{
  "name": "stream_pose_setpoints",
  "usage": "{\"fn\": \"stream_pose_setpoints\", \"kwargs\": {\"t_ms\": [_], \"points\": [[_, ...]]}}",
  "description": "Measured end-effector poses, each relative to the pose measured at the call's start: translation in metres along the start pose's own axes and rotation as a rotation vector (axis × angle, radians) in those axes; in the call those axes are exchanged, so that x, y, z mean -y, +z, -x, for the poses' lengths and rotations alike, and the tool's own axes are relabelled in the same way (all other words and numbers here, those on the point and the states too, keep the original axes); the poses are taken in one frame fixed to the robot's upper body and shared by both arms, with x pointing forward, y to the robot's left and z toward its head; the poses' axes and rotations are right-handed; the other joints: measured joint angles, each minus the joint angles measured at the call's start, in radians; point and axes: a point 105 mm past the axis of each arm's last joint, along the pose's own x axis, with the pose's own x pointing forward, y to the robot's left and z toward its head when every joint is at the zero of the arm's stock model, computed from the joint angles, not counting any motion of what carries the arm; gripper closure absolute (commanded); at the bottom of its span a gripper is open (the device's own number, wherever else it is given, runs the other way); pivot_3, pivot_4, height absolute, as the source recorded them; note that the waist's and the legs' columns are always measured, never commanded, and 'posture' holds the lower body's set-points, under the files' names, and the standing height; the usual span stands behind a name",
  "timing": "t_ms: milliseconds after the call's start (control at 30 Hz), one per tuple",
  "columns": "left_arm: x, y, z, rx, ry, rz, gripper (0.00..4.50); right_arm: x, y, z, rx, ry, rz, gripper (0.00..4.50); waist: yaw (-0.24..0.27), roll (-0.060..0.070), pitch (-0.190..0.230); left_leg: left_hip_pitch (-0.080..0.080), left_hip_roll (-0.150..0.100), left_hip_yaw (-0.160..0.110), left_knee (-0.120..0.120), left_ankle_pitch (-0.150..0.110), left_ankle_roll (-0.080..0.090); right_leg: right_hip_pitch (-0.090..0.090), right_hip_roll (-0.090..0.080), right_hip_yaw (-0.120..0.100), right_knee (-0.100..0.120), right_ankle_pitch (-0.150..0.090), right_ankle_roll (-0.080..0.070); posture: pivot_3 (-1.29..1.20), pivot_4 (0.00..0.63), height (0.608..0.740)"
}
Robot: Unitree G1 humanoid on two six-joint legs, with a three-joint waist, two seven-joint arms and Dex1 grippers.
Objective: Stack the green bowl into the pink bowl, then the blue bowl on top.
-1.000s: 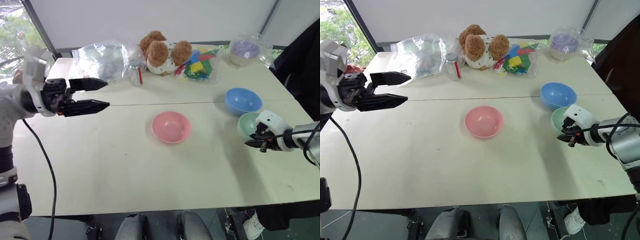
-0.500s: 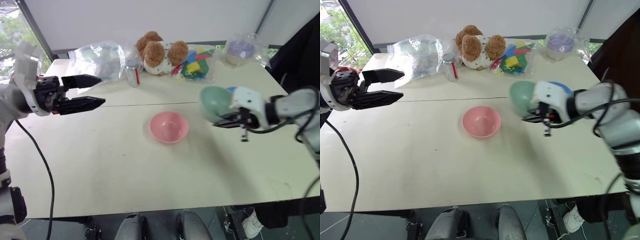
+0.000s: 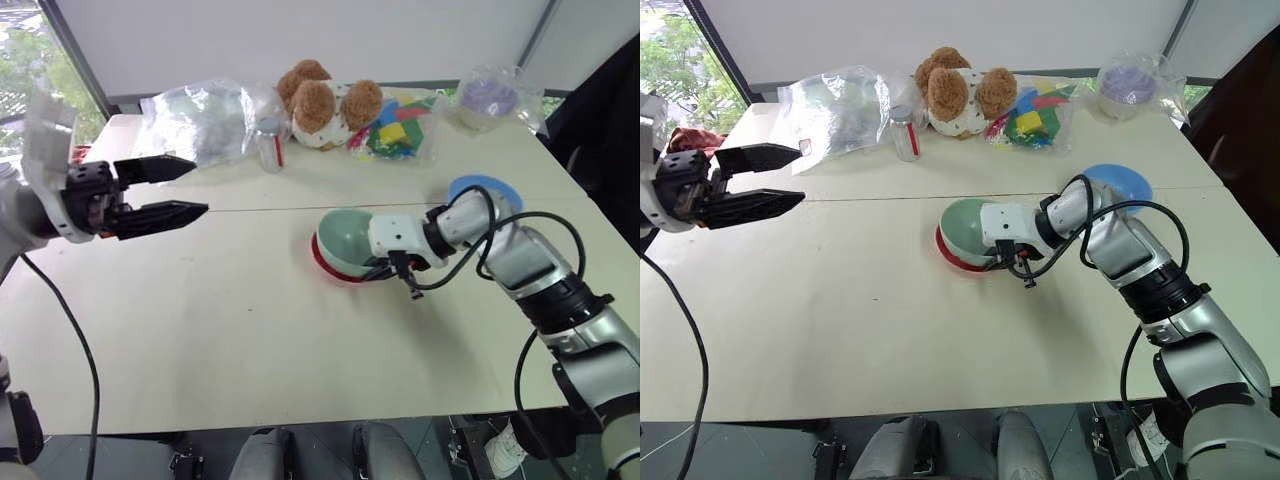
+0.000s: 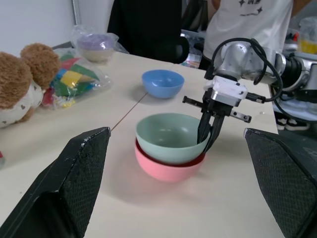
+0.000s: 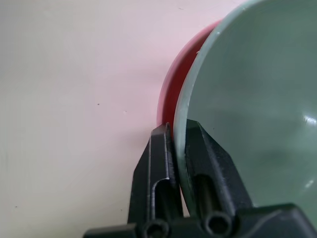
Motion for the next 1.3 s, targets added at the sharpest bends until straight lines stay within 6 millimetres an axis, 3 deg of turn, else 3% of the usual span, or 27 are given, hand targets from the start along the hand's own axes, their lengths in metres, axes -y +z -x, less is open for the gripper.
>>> {"fn": "stream_pose_setpoints", "kwargs": {"t_ms": [133, 200, 333, 400, 500, 600, 667, 733, 933, 1033, 1233, 1300], "points": [[0.001, 0.001, 0.0, 0.0, 0.009, -0.006, 0.0, 0.003, 0.016, 0.0, 0.027, 0.008, 0.041, 0.85, 0.001, 0.0, 0.0, 0.0, 0.0, 0.0, 0.0, 0.0, 0.0, 0.0, -0.001, 0.0, 0.0, 0.0, 0.0, 0.0, 0.15, 0.74], [0.001, 0.001, -0.001, 0.004, 0.012, -0.005, 0.0, 0.008, 0.022, 0.005, 0.044, -0.011, 0.038, 0.04, 0.001, 0.0, 0.0, 0.0, 0.0, 0.0, 0.0, 0.0, 0.0, 0.0, -0.001, 0.0, 0.0, 0.0, 0.0, 0.0, 0.15, 0.74], [0.0, 0.001, -0.002, 0.004, 0.011, -0.006, 0.0, 0.035, 0.032, 0.037, 0.068, -0.181, 0.01, 0.04, 0.002, 0.0, 0.0, 0.0, 0.0, 0.0, 0.0, 0.0, 0.0, 0.0, -0.002, 0.0, 0.0, 0.0, 0.0, 0.0, 0.15, 0.74], [0.0, 0.002, -0.002, 0.008, 0.008, -0.011, 0.0, 0.047, 0.021, 0.062, 0.036, -0.287, -0.033, 0.04, 0.008, 0.0, 0.0, 0.0, 0.0, -0.001, 0.0, 0.0, 0.0, 0.001, -0.002, 0.0, 0.0, 0.0, 0.0, 0.0, 0.15, 0.74], [-0.002, 0.003, -0.002, 0.015, 0.011, -0.014, 0.0, 0.053, -0.018, 0.093, -0.078, -0.411, -0.143, 0.04, 0.007, -0.001, 0.0, 0.0, -0.001, 0.0, 0.0, 0.0, 0.0, 0.001, -0.004, 0.0, -0.001, 0.0, 0.0, 0.0, 0.15, 0.74], [-0.004, 0.001, -0.007, 0.016, -0.003, -0.014, 0.0, 0.046, -0.076, 0.112, -0.267, -0.501, -0.262, 0.04, 0.001, -0.001, 0.0, 0.0, -0.001, 0.001, 0.0, 0.0, 0.0, 0.001, -0.004, 0.0, -0.001, 0.0, 0.0, 0.0, 0.15, 0.74], [-0.006, 0.003, -0.007, 0.021, -0.003, -0.021, 0.0, 0.039, -0.111, 0.117, -0.381, -0.531, -0.33, 0.04, -0.004, 0.0, 0.0, 0.001, -0.001, 0.002, -0.001, 0.0, 0.0, 0.0, -0.003, 0.0, -0.001, 0.0, 0.0, 0.0, 0.15, 0.74], [-0.005, 0.004, -0.009, 0.021, -0.013, -0.033, 0.0, 0.032, -0.133, 0.117, -0.438, -0.541, -0.383, 0.04, -0.011, 0.0, 0.0, 0.001, 0.0, 0.003, -0.002, 0.0, 0.0, -0.001, 0.0, 0.001, -0.001, 0.0, 0.0, 0.0, 0.15, 0.74], [-0.006, -0.002, -0.012, 0.004, -0.019, -0.024, 0.0, 0.027, -0.177, 0.09, -0.549, -0.566, -0.477, 0.04, -0.031, 0.001, 0.0, 0.002, 0.001, 0.003, -0.002, 0.001, -0.001, -0.001, 0.0, 0.001, 0.0, 0.0, 0.0, 0.0, 0.15, 0.74], [-0.008, -0.002, -0.011, 0.0, -0.011, -0.026, 0.0, 0.034, -0.181, 0.088, -0.544, -0.603, -0.52, 0.95, -0.031, 0.0, 0.0, 0.002, 0.001, 0.003, -0.002, 0.001, -0.002, 0.0, 0.0, 0.001, 0.0, 0.0, 0.0, 0.0, 0.15, 0.74], [-0.009, -0.002, -0.01, -0.005, -0.002, -0.032, 0.0, 0.039, -0.18, 0.077, -0.511, -0.602, -0.542, 4.17, -0.025, 0.001, 0.0, 0.001, 0.001, 0.002, -0.002, 0.001, -0.002, 0.0, -0.001, 0.001, 0.0, 0.0, 0.0, 0.0, 0.15, 0.74], [-0.009, -0.002, -0.01, -0.005, 0.001, -0.033, 0.0, 0.046, -0.176, 0.084, -0.505, -0.63, -0.52, 4.43, -0.027, 0.001, 0.0, 0.001, 0.001, 0.002, -0.002, 0.001, -0.002, 0.0, -0.001, 0.001, 0.0, 0.0, 0.0, 0.0, 0.15, 0.74]]}}
